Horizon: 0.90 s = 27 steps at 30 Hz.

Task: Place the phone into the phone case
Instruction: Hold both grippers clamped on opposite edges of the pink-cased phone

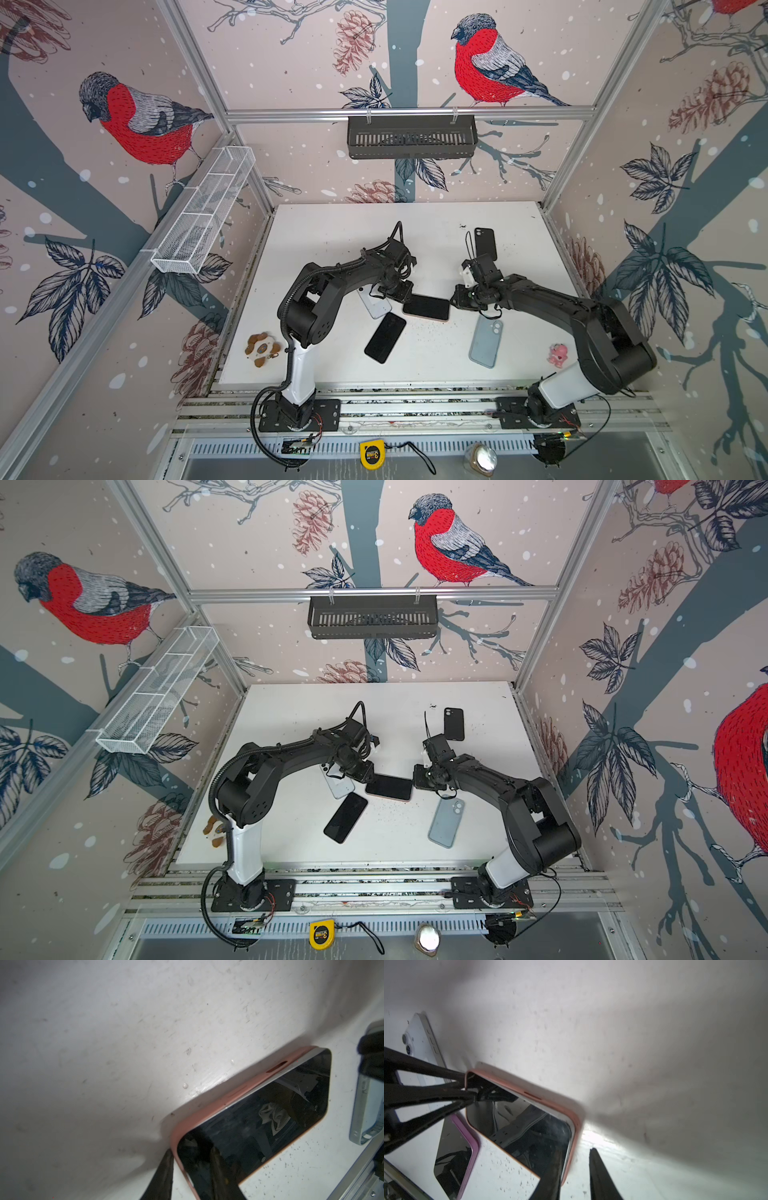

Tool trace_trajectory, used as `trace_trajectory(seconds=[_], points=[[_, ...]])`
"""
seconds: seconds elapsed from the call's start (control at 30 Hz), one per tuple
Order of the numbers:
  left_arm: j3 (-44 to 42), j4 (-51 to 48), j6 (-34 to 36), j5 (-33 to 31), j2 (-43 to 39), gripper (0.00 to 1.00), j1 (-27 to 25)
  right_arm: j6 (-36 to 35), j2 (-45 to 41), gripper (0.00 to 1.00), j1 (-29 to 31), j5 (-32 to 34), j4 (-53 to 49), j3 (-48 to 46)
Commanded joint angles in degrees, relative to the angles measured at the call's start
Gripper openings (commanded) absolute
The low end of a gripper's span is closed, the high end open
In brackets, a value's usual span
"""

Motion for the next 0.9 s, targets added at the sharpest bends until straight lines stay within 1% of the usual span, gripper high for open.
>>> trace_trajectory(seconds=[0.0, 0.23, 0.57, 0.63, 0.77, 0.87], points=[[-1.6, -10.3, 0.7, -5.1, 2.6, 0.3, -0.7, -2.4, 1.8, 0.26, -0.6, -0.1, -1.3, 2.1], [-1.7, -10.3, 0.8, -5.1, 2.7, 0.3, -0.8, -2.6, 5.9, 0.25, -0.8, -3.3, -0.3, 4.4], [-1.7, -10.3, 0.8, -5.1, 2.9, 0.31, -0.7, -2.7, 6.5, 0.24, -0.8, -7.3, 2.1, -0.3], [-1.5, -10.3, 0.8, -5.0, 2.9, 0.31, -0.7, -2.7, 7.3, 0.21, -0.9, -7.6, 1.9, -0.6], [-1.6, -10.3, 0.8, -5.0, 3.0, 0.31, -0.7, -3.0, 9.3, 0.13, -1.1, -8.2, 1.5, -0.3], [-1.7, -10.3, 0.8, -5.0, 3.0, 0.3, -0.7, -3.7, 11.1, 0.12, -1.0, -8.9, 0.6, 0.2]])
